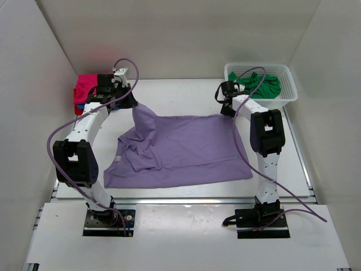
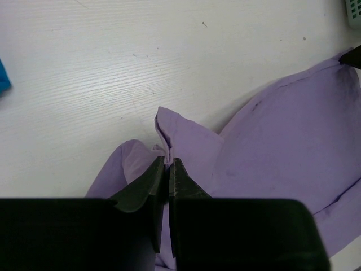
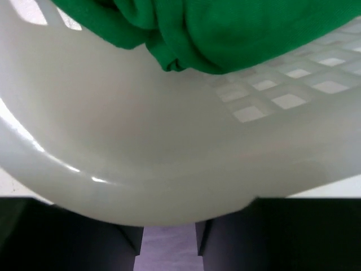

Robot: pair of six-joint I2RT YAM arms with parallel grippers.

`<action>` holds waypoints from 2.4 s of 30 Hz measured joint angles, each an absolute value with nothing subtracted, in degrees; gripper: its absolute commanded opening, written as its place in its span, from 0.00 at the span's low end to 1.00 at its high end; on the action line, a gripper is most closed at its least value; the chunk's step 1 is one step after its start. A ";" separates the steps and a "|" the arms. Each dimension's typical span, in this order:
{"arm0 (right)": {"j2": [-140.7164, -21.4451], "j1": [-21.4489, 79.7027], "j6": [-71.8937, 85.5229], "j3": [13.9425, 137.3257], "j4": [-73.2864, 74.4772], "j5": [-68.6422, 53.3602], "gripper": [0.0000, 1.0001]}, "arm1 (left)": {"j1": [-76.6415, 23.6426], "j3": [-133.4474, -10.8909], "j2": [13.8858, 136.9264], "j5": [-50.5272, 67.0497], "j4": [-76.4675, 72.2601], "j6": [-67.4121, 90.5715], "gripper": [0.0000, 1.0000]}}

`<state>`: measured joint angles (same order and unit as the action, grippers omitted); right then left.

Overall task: Fold and stack the t-shirts
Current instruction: Grap the side of the flattened tshirt furthest away from the robot with both arms, then fold the other side of the tshirt into a rectangle

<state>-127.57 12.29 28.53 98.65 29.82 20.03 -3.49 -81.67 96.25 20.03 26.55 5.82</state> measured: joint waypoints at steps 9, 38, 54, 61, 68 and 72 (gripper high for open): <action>-127.09 12.19 27.88 98.24 29.15 19.16 0.00 | -3.53 -81.14 95.98 21.08 27.59 5.54 0.00; -113.40 11.53 22.24 78.32 14.46 14.31 0.00 | -4.75 -71.59 80.97 22.39 35.38 5.17 0.00; -87.99 9.23 19.64 55.77 12.12 9.76 0.00 | -5.82 -43.46 56.95 19.46 38.83 14.92 0.00; -81.38 9.87 20.18 48.97 13.15 8.84 0.00 | -5.74 -38.96 51.18 16.49 38.79 19.00 0.00; -74.41 12.38 21.89 42.78 14.59 8.60 0.00 | -5.69 -37.17 47.35 10.57 40.27 21.98 0.00; -72.20 12.47 22.52 40.84 15.40 8.38 0.00 | -5.69 -36.01 46.33 8.54 40.29 22.98 0.00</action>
<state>-72.20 12.47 22.52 40.84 15.40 8.38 -5.69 -36.01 46.33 8.54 40.29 22.98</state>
